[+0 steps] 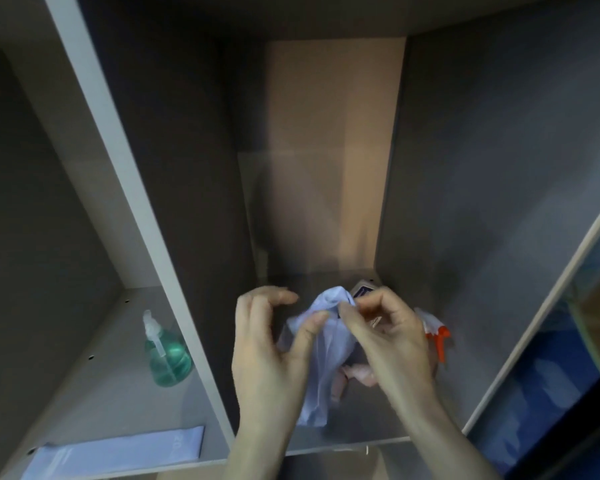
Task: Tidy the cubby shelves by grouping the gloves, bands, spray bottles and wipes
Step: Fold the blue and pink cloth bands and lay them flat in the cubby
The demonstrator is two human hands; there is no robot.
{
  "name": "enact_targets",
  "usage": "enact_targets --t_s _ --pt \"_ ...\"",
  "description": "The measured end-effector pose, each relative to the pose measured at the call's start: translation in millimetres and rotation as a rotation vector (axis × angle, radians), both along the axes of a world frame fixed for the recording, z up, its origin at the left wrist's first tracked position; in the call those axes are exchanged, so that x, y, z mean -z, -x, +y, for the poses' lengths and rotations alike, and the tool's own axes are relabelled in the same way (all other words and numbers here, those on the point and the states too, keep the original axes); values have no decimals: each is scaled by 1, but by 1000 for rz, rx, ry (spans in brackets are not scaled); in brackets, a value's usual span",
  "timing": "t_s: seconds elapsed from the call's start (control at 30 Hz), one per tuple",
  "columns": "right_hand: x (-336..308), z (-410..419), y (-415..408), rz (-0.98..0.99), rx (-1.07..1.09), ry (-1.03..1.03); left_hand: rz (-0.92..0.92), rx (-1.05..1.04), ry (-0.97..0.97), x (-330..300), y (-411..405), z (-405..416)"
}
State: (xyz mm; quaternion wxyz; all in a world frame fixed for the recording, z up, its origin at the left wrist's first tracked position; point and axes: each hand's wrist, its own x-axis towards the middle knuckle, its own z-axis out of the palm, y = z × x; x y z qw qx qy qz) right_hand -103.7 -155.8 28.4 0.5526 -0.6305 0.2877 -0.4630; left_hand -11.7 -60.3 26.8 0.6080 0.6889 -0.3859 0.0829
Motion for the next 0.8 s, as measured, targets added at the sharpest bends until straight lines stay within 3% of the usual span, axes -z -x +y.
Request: enact_targets --t_s 0.07,0.17,0.37,0.5,0.63,0.8 --pt "-1 3 -4 -37 21 -76 -99 -34 -138 -1 6 0" --pt "-2 5 0 -11 -29 -40 -49 -12 -228 -1 1 0" --pt "-3 -2 9 -15 -113 -50 201 102 -98 0 -16 2" --pt "-4 -9 11 5 -191 -257 344 187 -22 3 -19 -1" --pt "-8 -13 13 -110 -294 -500 468 254 41 5 -20 -8" --pt "-9 -20 18 -234 -236 -551 420 261 40 3 -14 -12"
